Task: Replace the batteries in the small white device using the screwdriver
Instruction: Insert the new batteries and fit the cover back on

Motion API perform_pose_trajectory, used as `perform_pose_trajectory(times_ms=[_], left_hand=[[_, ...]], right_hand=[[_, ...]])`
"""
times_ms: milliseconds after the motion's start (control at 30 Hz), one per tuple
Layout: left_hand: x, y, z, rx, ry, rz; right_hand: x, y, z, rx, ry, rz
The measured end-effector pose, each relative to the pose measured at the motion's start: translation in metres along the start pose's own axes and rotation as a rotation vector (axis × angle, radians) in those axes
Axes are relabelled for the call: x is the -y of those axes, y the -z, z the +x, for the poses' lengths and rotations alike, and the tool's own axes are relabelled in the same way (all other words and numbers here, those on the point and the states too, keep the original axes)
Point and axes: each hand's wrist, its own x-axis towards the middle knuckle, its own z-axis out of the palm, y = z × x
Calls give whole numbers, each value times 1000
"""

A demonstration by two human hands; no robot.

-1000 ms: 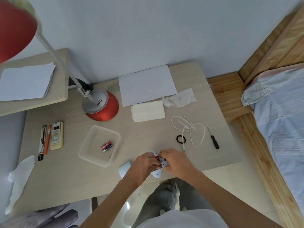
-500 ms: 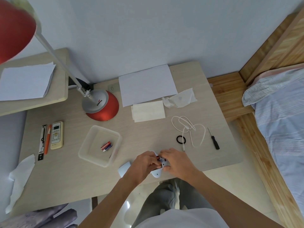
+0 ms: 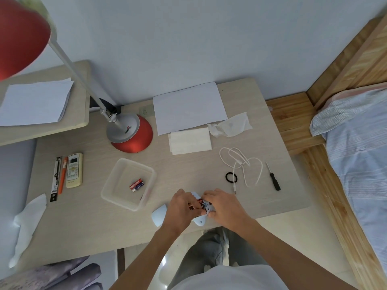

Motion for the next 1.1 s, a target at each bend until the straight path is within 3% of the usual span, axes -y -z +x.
perform_pose_trajectory(times_ms=[167,367,700,933,1100], left_hand=[[0,-11,-2,-128,68,4],[6,-14,1,95,288,-239],[16,-13,-2,90,303,-307],[9,1,-14,-35,275,-241],[46,38,-48,-170,167,100]], right_hand=[[0,2,-1,-2,-16,3],[0,2,0,17,-15,-11],[0,2,0,7,15,-8],[-3,2,-1,1,22,0],[-2,3,-1,8,26,1]])
